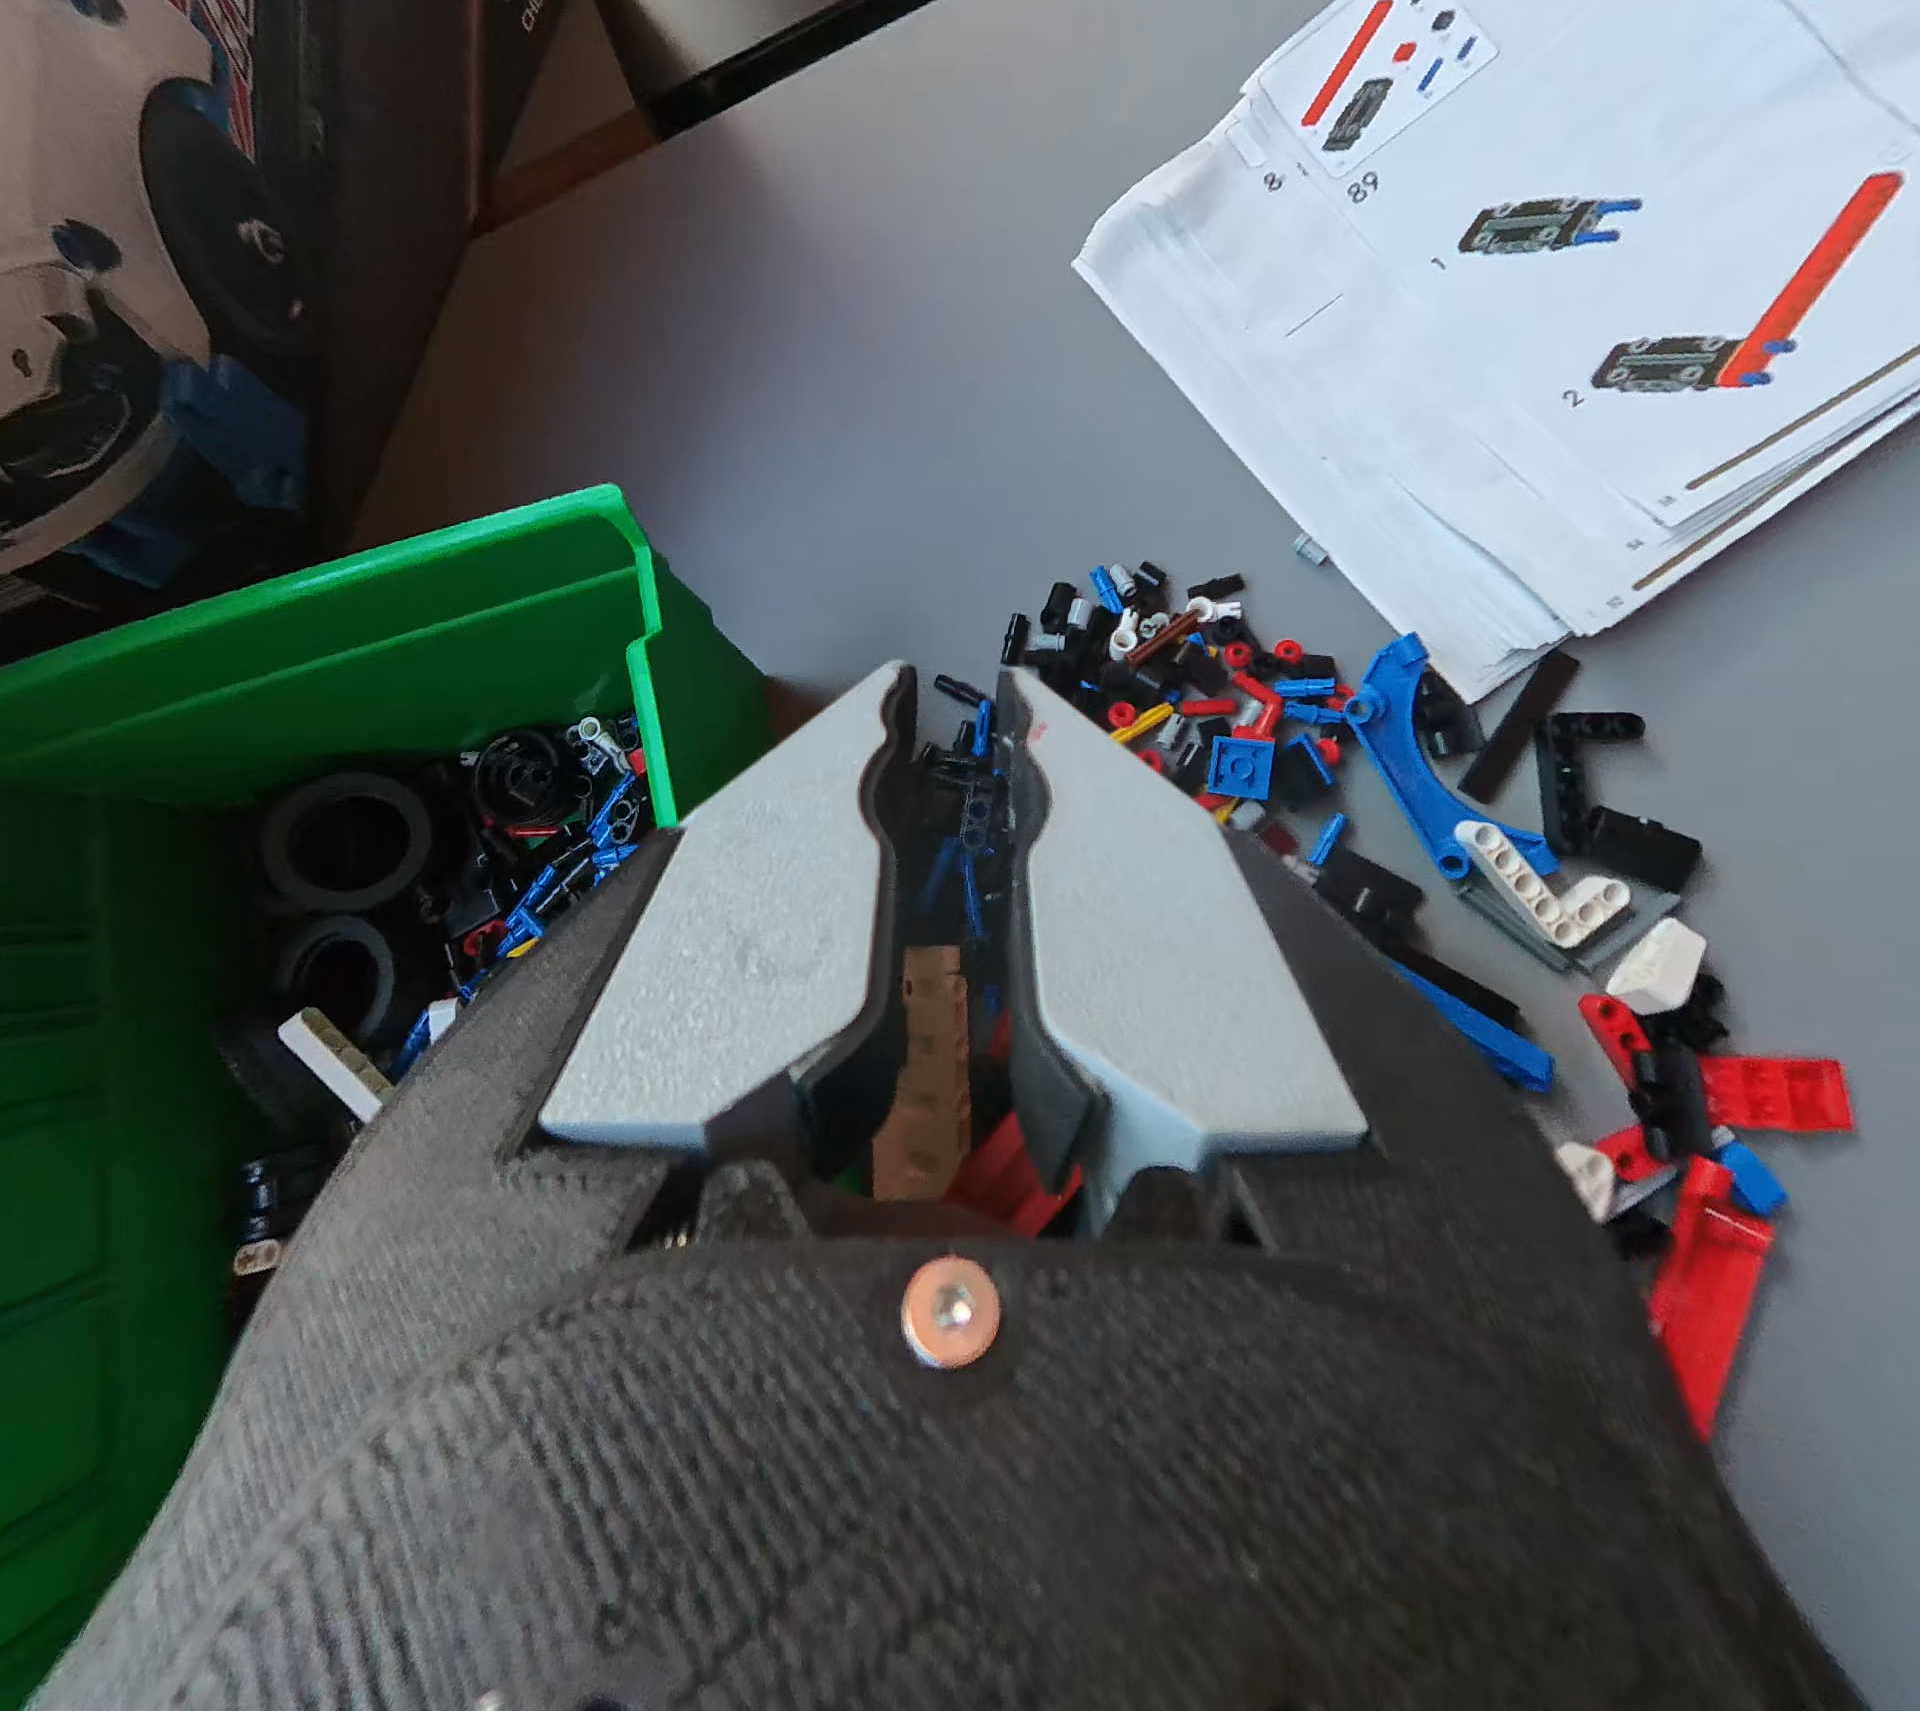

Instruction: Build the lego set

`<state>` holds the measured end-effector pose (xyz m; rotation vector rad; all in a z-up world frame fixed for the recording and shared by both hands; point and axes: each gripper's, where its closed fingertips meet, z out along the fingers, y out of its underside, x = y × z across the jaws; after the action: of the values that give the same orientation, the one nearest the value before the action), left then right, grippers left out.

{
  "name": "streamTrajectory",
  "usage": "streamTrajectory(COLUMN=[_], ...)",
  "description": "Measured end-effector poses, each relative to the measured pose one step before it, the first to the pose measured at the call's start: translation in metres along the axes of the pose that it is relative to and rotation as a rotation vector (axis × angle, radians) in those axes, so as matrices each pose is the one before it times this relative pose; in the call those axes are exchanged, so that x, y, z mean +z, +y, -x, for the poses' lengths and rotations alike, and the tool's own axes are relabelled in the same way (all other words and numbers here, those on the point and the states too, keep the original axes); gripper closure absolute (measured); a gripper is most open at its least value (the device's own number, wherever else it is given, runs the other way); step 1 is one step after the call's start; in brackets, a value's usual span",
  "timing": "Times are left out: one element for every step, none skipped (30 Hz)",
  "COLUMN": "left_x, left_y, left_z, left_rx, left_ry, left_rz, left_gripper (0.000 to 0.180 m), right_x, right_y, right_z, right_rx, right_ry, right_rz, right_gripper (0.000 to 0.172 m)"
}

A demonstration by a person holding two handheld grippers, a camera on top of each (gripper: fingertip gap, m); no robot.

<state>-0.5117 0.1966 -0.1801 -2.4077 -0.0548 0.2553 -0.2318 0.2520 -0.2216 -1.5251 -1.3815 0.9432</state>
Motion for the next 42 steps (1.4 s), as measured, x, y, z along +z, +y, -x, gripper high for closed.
streamTrajectory(left_x=[0.00196, 0.00214, 0.00238, 0.00236, 0.00203, 0.00109, -0.00043, -0.00202, -0.00347, -0.00457, -0.00486, -0.00494, -0.00461, -0.00419, -0.00356, -0.00278, -0.00196, -0.00116, -0.0005, -0.00044, -0.00048, -0.00091, -0.00195, -0.00325, -0.00476, -0.00639, -0.00781, -0.00861, -0.0089, -0.00856, -0.00817, -0.00787, -0.00724, -0.00619, -0.00476, -0.003, -0.00176, -0.00133, -0.00035, 0.00112, 0.00296, 0.00505], left_y=[0.00136, 0.00149, 0.00186, 0.00181, 0.00203, 0.00079, -0.00057, -0.00165, -0.00294, -0.00294, -0.00156, -0.00049, -0.00003, 0.00114, 0.00171, 0.0021, 0.00235, 0.00408, 0.00559, 0.00611, 0.00697, 0.00685, 0.00621, 0.00528, 0.00382, 0.00217, 0.00053, 0.00029, 0.00049, 0.00068, 0.00133, 0.00112, 0.0005, 0.00068, 0.00185, 0.00441, 0.00552, 0.00352, 0.0024, 0.00273, 0.00332, 0.00373], left_z=[-0.00086, -0.00232, -0.00243, -0.00135, -0.00015, 0.00196, 0.00298, 0.00294, 0.00276, 0.00322, 0.00441, 0.00539, 0.00439, 0.0021, 0.00076, 0.00037, -0.00058, -0.00184, -0.00111, 0.00024, 0.00124, 0.00203, 0.00239, 0.00202, 0.00163, 0.00087, 0.00025, 0.00234, 0.00664, 0.00788, 0.00539, 0.00266, -0.00153, -0.00673, -0.01042, -0.01068, -0.00832, -0.00625, -0.00668, -0.00914, -0.01152, -0.01081], left_rx=[0.0103, 0.0141, 0.0179, 0.0219, 0.0251, 0.0237, 0.0188, 0.0119, 0.0069, 0.011, 0.0159, 0.0103, 0.0053, 0.0019, -0.0051, -0.0127, -0.0173, -0.0101, -0.0003, 0.003, 0.0034, 0.0003, -0.0065, -0.0136, -0.0206, -0.0241, -0.0217, -0.0204, -0.0277, -0.0316, -0.0264, -0.0266, -0.0297, -0.0272, -0.018, 0.0008, 0.0266, 0.0433, 0.0398, 0.022, -0.0044, -0.0192], left_ry=[-0.0007, 0.0039, 0.0019, -0.0052, -0.0106, -0.0178, -0.0173, -0.0095, -0.0041, -0.0043, -0.0124, -0.0221, -0.0165, -0.0032, 0.0036, 0.0045, 0.0082, 0.0109, 0.0032, -0.0071, -0.0127, -0.0142, -0.012, -0.0023, 0.0056, 0.0142, 0.0192, 0.0064, -0.019, -0.0265, -0.0139, -0.0031, 0.0154, 0.0368, 0.0471, 0.0362, 0.0095, -0.013, -0.0161, 0.0003, 0.0211, 0.0243], left_rz=[0.013, 0.0144, 0.0173, 0.017, 0.0189, 0.015, 0.0082, 0.0046, -0.0014, -0.0013, 0.0051, 0.0057, 0.0016, 0.0006, -0.0024, -0.0062, -0.0077, 0.0008, 0.0088, 0.0087, 0.0111, 0.0099, 0.0034, -0.0035, -0.0124, -0.0238, -0.0351, -0.0375, -0.0335, -0.0308, -0.0278, -0.03, -0.0353, -0.0367, -0.0314, -0.0147, -0.0039, -0.0179, -0.0262, -0.0155, -0.0047, 0.0021], left_gripper=[0.166, 0.165, 0.163, 0.162, 0.161, 0.161, 0.161, 0.161, 0.16, 0.16, 0.16, 0.16, 0.159, 0.158, 0.155, 0.155, 0.154, 0.153, 0.152, 0.152, 0.151, 0.151, 0.152, 0.152, 0.152, 0.151, 0.149, 0.147, 0.146, 0.147, 0.147, 0.146, 0.146, 0.146, 0.146, 0.146, 0.146, 0.149, 0.156, 0.165, 0.17, 0.175], right_x=[0.00009, -0.00013, -0.00002, -0.00014, -0.00018, -0.00018, -0.0002, 0.00001, -0.00003, 0.0, 0.0, 0.00009, -0.00001, 0.00003, -0.0001, -0.00002, 0.00014, 0.00003, 0.00005, 0.00001, -0.00019, -0.00029, -0.00011, -0.00008, 0.0, 0.00005, -0.00002, 0.0, 0.00001, 0.00002, 0.00007, 0.00001, -0.00016, -0.00025, -0.00051, -0.0006, -0.00094, -0.00127, -0.00163, -0.00119, -0.00061, -0.00027], right_y=[0.0, -0.00002, -0.00009, -0.00015, -0.00009, -0.00025, -0.00005, 0.00001, 0.00004, -0.00006, 0.00008, 0.00021, 0.0001, -0.0001, 0.00003, 0.00003, 0.00001, 0.00006, 0.00004, -0.00004, -0.00009, -0.00014, -0.00006, -0.00014, 0.00001, 0.00003, 0.00004, -0.00001, -0.00002, 0.0, 0.00011, -0.00001, -0.0001, -0.00038, -0.00049, -0.00079, -0.00128, -0.00205, -0.00264, -0.00194, -0.00088, -0.00054], right_z=[-0.00005, -0.00013, -0.00008, -0.00016, -0.00006, -0.00021, -0.00003, -0.00005, 0.00011, 0.00023, 0.00026, 0.00027, 0.0003, 0.00016, 0.00011, 0.00015, 0.00013, 0.00013, -0.00002, -0.00002, 0.00002, -0.00013, -0.00011, -0.00007, -0.00009, 0.00008, -0.00009, 0.00002, -0.00006, -0.0002, -0.00041, -0.00066, -0.00089, -0.00109, -0.0011, -0.00118, -0.00106, -0.00046, 0.0002, 0.00014, -0.00025, -0.00044], right_rx=[0.0007, 0.0005, 0.0008, 0.0011, 0.0008, 0.0005, 0.0005, 0.0004, -0.0004, -0.0015, -0.0023, -0.0023, -0.0018, -0.0011, -0.0004, -0.0002, -0.0005, -0.001, -0.0009, -0.0003, 0.0006, 0.0016, 0.0017, 0.0012, 0.0006, 0.0, -0.0003, -0.0002, 0.0004, 0.0015, 0.003, 0.0046, 0.0059, 0.0067, 0.0069, 0.0064, 0.0046, 0.0006, -0.0024, -0.0019, 0.0007, 0.0022], right_ry=[0.0001, 0.0003, 0.0002, 0.0001, 0.0006, 0.0008, 0.0002, -0.0002, -0.0003, -0.0002, -0.0001, -0.0001, -0.0001, -0.0002, -0.0004, -0.0005, -0.0003, 0.0001, 0.0005, 0.0007, 0.0007, 0.0, 0.0001, 0.0003, 0.0002, 0.0002, 0.0005, 0.0005, 0.0006, 0.0007, 0.0009, 0.0013, 0.0019, 0.0028, 0.0033, 0.0041, 0.004, 0.002, 0.0002, 0.0001, 0.001, 0.0015], right_rz=[0.0002, -0.0006, -0.0008, -0.0009, -0.0014, -0.0018, -0.0011, 0.0001, 0.0003, 0.0004, 0.0008, 0.0012, 0.0009, 0.0002, -0.0001, 0.0002, 0.0006, 0.0006, 0.0005, -0.0003, -0.0014, -0.0013, -0.0009, -0.0005, 0.0001, 0.0004, 0.0003, -0.0001, -0.0002, 0.0, 0.0002, -0.0002, -0.0014, -0.0032, -0.0049, -0.0069, -0.0102, -0.0167, -0.0206, -0.0158, -0.007, -0.0042], right_gripper=[0.172, 0.172, 0.172, 0.172, 0.172, 0.172, 0.172, 0.172, 0.172, 0.172, 0.172, 0.172, 0.172, 0.172, 0.172, 0.172, 0.172, 0.172, 0.172, 0.172, 0.172, 0.172, 0.172, 0.172, 0.172, 0.172, 0.172, 0.172, 0.172, 0.172, 0.172, 0.172, 0.172, 0.172, 0.172, 0.172, 0.172, 0.172, 0.172, 0.172, 0.172, 0.172])
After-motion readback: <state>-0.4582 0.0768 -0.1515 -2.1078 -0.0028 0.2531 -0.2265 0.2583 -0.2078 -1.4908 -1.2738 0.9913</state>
